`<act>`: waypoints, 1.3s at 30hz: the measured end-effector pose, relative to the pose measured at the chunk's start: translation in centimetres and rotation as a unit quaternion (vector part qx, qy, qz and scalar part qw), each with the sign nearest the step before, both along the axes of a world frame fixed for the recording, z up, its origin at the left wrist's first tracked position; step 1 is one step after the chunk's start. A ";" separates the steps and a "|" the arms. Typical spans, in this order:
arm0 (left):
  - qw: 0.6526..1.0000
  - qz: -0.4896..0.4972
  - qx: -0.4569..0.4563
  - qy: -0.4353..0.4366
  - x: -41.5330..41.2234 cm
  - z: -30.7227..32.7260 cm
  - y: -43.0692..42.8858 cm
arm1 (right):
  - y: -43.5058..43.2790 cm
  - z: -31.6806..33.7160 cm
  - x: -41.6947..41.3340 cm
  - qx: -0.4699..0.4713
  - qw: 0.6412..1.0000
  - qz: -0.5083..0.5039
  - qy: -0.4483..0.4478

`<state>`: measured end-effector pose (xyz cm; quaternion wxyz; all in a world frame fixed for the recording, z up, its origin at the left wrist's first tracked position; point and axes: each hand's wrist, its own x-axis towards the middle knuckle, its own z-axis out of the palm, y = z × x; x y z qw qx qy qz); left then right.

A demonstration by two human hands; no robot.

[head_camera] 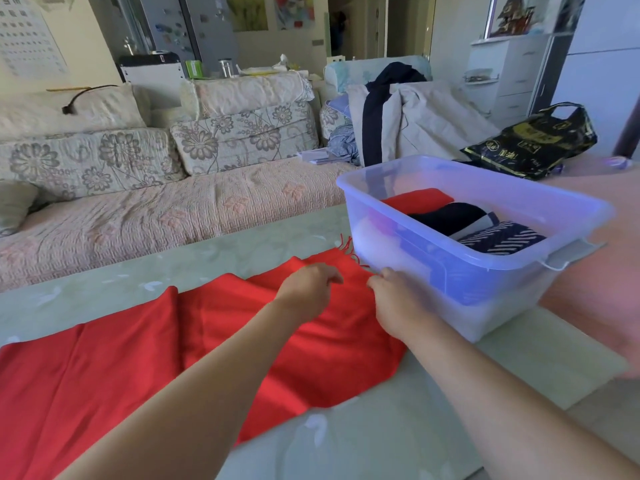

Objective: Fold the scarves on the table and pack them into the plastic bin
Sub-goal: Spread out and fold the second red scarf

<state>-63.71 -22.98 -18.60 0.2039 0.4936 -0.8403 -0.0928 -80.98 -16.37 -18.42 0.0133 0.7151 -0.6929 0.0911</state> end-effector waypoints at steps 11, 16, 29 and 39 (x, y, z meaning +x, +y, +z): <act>0.971 -0.125 -0.070 -0.192 -4.3 -2.2 -4.9 | -1.0 0.3 1.7 0.030 0.997 -0.075 0.014; 0.986 -0.089 -0.067 -0.125 0.6 0.2 -5.1 | -1.6 1.4 3.7 0.056 0.991 -0.029 -0.117; 0.985 0.034 -0.157 -0.063 24.8 8.7 2.6 | 1.0 8.0 19.9 0.204 0.864 0.112 -0.446; 0.966 0.220 0.051 -0.125 40.2 4.5 10.9 | 6.0 5.9 36.3 0.345 0.732 0.191 -0.555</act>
